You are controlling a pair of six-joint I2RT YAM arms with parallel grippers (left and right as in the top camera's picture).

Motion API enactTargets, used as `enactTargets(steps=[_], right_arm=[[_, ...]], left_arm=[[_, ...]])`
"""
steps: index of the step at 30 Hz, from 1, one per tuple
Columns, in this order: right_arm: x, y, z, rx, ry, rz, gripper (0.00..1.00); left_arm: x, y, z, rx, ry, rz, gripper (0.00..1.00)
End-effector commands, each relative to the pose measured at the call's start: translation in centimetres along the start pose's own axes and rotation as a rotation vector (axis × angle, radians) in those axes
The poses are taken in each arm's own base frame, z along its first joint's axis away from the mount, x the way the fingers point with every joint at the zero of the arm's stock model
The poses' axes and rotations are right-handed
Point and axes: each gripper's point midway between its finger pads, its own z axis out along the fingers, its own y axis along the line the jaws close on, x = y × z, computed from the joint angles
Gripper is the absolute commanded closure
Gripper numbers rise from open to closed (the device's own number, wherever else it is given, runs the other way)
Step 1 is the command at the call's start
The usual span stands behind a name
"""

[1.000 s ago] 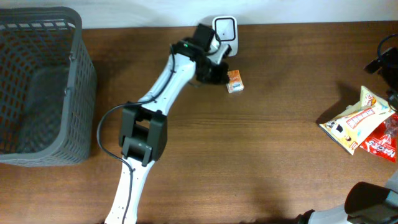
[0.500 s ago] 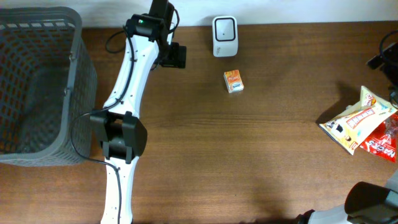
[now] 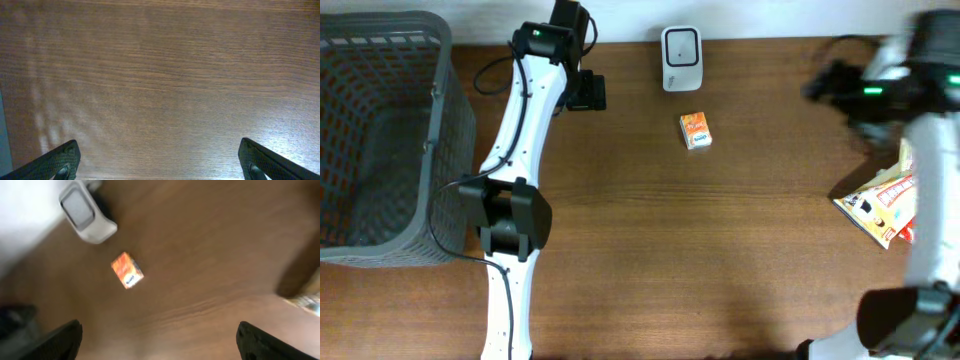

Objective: Scan the item barcode
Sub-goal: 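Move the right gripper down and grasp the orange pack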

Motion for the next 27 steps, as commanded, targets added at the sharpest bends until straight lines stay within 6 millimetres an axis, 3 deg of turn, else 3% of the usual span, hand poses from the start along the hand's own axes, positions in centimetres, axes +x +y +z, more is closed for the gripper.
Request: enactTargets(steps=[1,4,7,12,17,22,27], right_arm=[[2.9,1.8,6.6,0.103,0.071,-0.167,0.05],[4.3,5.9,10.9,0.048,0.087,-0.405,0.19],[5.9,8.3,13.9,0.029,0.099,-0.538,0.21],[7.7,9.8,17.9,0.126,0.081,-0.71,0.29],[8.1,9.7,21.5,0.26,0.028,-0.783,0.32],[7.9,10.5,23.4,0.274,-0.026,-0.798,0.5],[8.2,10.6,25.5,0.261,-0.034,-0.799,0.5]], left_arm=[[0.3,1.5,-0.7,-0.027,0.012,-0.045,0.01],[1.0,2.2,-0.7,-0.039,0.043,-0.049,0.01],[1.5,2.9,-0.7,-0.059,0.064,-0.053,0.01],[1.4,3.0,-0.7,-0.062,0.064,-0.054,0.01],[1.5,3.0,-0.7,-0.062,0.064,-0.054,0.01],[1.5,3.0,-0.7,-0.062,0.064,-0.054,0.01],[1.5,3.0,-0.7,-0.062,0.064,-0.054,0.01]])
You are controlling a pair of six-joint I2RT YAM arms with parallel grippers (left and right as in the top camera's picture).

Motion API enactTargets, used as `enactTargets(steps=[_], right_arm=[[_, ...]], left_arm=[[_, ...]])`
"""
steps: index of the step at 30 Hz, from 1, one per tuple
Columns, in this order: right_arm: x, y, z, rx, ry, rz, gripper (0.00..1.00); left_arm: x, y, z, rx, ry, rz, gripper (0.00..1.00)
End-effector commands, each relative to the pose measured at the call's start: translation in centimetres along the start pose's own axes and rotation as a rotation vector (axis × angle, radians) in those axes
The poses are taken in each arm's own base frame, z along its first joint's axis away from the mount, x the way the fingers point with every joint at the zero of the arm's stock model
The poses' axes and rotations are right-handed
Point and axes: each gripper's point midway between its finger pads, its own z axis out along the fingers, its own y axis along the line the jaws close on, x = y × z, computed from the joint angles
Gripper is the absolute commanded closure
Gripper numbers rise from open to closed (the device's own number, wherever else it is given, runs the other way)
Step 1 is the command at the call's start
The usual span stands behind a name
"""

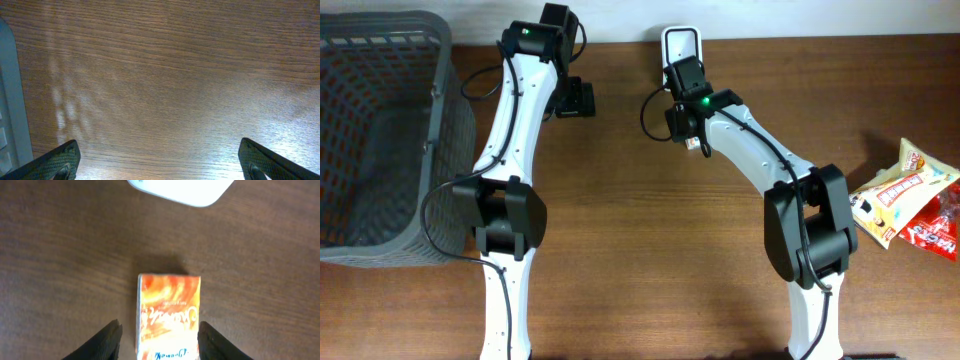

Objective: Scan the item barcode
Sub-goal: 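Move the right gripper down and grasp the orange pack, then raise the orange pack in front of the white scanner with the right gripper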

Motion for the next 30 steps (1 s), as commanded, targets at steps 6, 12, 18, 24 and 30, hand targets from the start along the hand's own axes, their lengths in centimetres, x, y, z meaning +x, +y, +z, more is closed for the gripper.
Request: enactTargets(steps=[6,12,18,24,30], right_arm=[[1.9,0.9,3.4,0.018,0.047,-0.02,0.56],[2.4,1.6,4.2,0.012,0.06,-0.032,0.57],[2.6,1.5,4.3,0.013,0.067,-0.032,0.72],[3.6,1.5,4.5,0.014,0.094,-0.039,0.73],[4.8,1.5,4.8,0.016,0.123,-0.046,0.71]], left_arm=[[-0.2,0.7,-0.8,-0.012,-0.017,-0.019,0.01],[-0.2,0.7,-0.8,-0.011,-0.017,-0.019,0.01],[-0.2,0.7,-0.8,-0.011,-0.017,-0.019,0.01],[-0.2,0.7,-0.8,-0.012,-0.016,-0.018,0.01],[-0.2,0.7,-0.8,-0.012,-0.017,-0.019,0.01]])
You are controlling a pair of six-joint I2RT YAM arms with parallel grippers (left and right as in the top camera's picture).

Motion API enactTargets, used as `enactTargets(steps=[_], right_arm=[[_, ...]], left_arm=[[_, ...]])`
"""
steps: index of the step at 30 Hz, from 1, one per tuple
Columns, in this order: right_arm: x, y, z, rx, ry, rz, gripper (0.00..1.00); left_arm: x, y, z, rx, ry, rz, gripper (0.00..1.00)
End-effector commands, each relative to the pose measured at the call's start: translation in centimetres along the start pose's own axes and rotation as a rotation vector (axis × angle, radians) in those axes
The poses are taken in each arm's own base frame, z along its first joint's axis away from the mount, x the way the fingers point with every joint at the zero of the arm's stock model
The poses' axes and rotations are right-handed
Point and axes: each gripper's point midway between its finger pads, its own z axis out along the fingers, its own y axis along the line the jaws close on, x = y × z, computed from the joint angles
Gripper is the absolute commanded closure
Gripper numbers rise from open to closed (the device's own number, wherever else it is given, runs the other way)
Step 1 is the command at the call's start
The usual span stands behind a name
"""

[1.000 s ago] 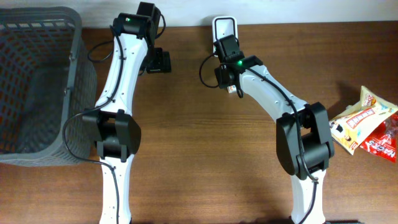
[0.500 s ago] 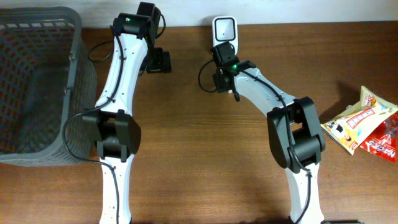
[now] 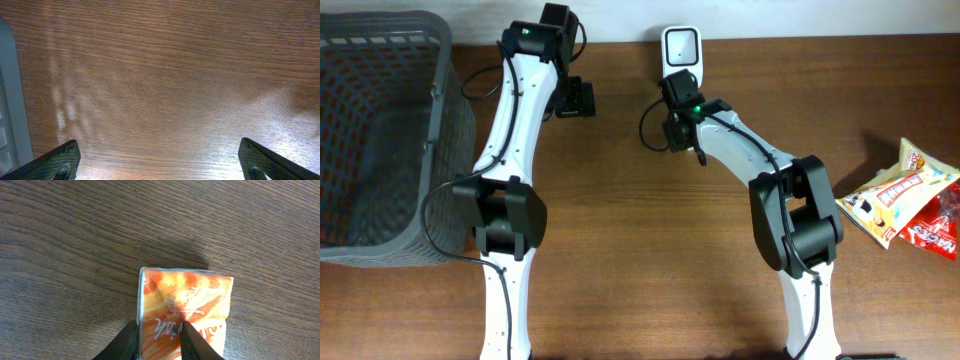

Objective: Scan the item barcode
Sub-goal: 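Raise the orange pack in front of the white scanner with the right gripper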

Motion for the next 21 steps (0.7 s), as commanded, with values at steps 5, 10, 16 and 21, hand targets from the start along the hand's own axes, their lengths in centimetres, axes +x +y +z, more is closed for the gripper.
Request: enactTargets(steps=[5,10,16,21], right_arm=[[2.0,0.6,1.1,0.004,0.054,-0.012,0.75],[2.1,0.6,1.0,0.006,0.062,0.028,0.96],[0.4,0.6,-0.5,-0.013,0.052,0.105,0.96],[-4.7,0.0,-5.1,-0.045,-0.022,0.128,0.96]], left_arm=[[-0.2,0.7,-0.8,-0.012,-0.016,-0.018,0.01],[-0.2,0.7,-0.8,-0.012,-0.017,-0.019,0.01],[-0.2,0.7,-0.8,-0.012,-0.017,-0.019,0.01],[-0.2,0.7,-0.8,-0.012,-0.017,-0.019,0.01]])
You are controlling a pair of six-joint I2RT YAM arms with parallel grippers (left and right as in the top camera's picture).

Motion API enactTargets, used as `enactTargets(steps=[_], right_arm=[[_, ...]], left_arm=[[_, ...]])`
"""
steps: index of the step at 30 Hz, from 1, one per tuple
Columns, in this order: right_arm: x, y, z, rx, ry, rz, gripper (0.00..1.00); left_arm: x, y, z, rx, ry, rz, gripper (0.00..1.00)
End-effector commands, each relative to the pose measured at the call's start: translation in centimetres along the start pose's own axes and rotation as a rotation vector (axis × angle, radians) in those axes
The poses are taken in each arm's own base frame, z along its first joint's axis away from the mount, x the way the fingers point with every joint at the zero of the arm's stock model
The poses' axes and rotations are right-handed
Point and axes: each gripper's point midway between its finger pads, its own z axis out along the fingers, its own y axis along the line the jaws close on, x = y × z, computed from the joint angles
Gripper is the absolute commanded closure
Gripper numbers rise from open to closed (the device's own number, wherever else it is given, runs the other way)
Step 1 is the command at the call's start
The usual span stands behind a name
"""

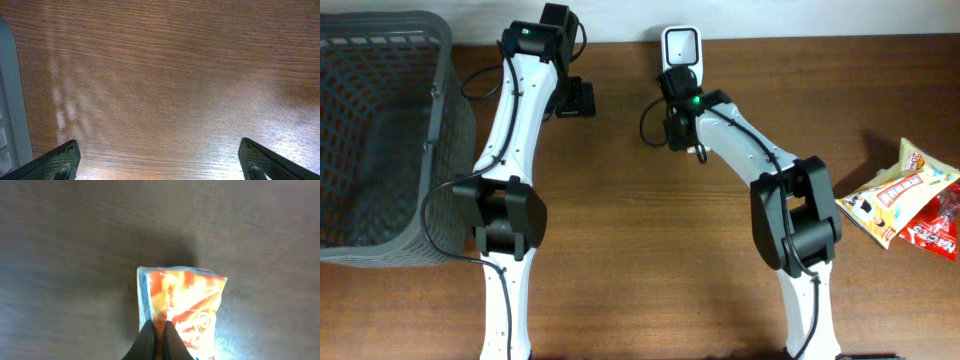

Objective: Scan the item barcode
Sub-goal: 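Raise the orange pack in front of the white scanner with the right gripper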

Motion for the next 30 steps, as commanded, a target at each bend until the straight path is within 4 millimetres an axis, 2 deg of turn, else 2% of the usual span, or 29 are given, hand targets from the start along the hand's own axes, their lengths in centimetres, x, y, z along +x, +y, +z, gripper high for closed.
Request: enactTargets(steps=[1,4,6,11,14,17,18,24,27,30], right_arm=[[-5.4,0.8,-4.7,-0.073,-0.118,0.05,0.96],[-8.4,1.9,-8.1,-0.223,-0.185,0.088,0.96],[-10.3,1.8,-9.7,-0.34,-0.227,0.155,0.96],[-14.2,0.2,-11.8,-0.654,-0.322,0.321,0.96],[-16.0,-1.5,-12.6,-0.731,-0.379,0.394,0.96],[-17.5,-2.8,-12.3,-0.731,-0.436,0.444,0.96],[-17.7,-2.8,-11.6,-0.728,-0.438,0.468,0.96],[-18.6,-1.9,-7.8,-0.822,-0.382,0.663,0.96],[-18.7,-1.8,-7.1,-0.834,-0.385,0.672,0.96],[-18.7,-2.6,-6.8,-0.827,-0.384,0.697,0.96]], left_arm=[[-0.2,0.7,-0.8,-0.011,-0.017,-0.019,0.01],[-0.2,0.7,-0.8,-0.011,-0.017,-0.019,0.01],[-0.2,0.7,-0.8,-0.011,-0.018,-0.019,0.01],[-0.2,0.7,-0.8,-0.011,-0.018,-0.019,0.01],[-0.4,0.6,-0.8,-0.009,-0.024,-0.02,0.01],[-0.5,0.6,-0.8,-0.007,-0.029,-0.021,0.01],[-0.5,0.6,-0.8,-0.007,-0.031,-0.021,0.01],[-0.5,0.6,-0.8,-0.008,-0.029,-0.02,0.01],[-0.5,0.6,-0.8,-0.008,-0.028,-0.02,0.01],[-0.5,0.6,-0.8,-0.008,-0.028,-0.02,0.01]])
